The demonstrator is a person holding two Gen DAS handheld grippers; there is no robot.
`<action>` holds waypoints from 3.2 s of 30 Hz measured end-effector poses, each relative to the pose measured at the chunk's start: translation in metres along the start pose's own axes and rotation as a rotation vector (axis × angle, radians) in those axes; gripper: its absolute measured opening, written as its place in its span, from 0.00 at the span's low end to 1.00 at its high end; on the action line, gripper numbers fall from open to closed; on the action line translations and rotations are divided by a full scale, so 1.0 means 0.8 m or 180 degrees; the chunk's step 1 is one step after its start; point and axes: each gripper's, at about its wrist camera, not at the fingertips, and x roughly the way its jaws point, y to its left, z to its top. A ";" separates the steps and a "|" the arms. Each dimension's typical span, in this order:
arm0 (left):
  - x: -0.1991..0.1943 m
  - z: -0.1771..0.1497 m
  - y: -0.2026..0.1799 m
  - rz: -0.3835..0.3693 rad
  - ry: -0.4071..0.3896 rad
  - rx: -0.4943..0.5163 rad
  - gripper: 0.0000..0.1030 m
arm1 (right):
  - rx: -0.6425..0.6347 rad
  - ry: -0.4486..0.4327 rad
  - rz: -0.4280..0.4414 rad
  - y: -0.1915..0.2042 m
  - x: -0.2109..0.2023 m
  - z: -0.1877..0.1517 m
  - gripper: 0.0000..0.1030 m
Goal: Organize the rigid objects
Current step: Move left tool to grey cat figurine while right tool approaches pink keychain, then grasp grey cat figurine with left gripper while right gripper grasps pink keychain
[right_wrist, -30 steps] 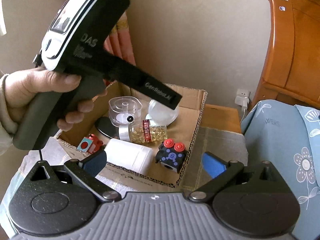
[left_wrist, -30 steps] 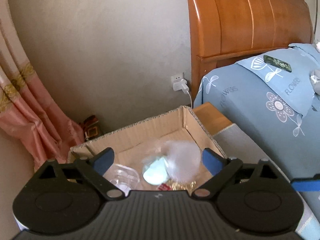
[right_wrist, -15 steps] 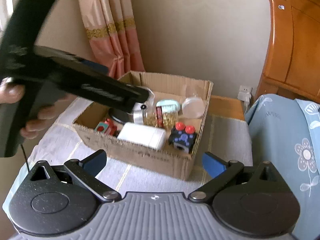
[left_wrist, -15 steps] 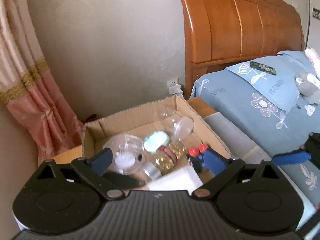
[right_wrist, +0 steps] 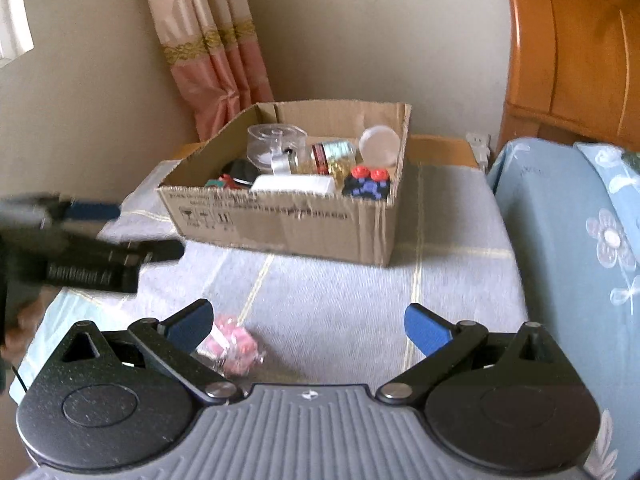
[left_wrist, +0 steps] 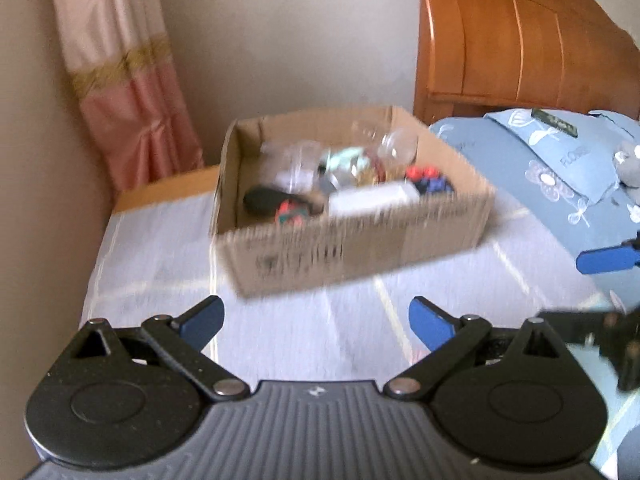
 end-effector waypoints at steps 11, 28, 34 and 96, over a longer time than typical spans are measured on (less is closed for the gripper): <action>-0.024 -0.052 0.016 0.0179 0.0074 -0.0213 0.96 | -0.0074 0.0381 0.0136 0.042 0.049 -0.026 1.00; -0.020 -0.069 -0.044 -0.0350 0.0205 0.0132 0.96 | 0.0772 0.0274 -0.0144 -0.053 0.044 -0.042 1.00; -0.013 -0.069 -0.079 -0.0570 0.0100 0.0296 0.96 | 0.0721 0.0214 -0.0411 -0.069 0.044 -0.053 1.00; -0.010 -0.109 -0.061 -0.0829 0.0318 0.0864 0.49 | 0.0184 0.0035 -0.0200 -0.039 -0.007 -0.078 1.00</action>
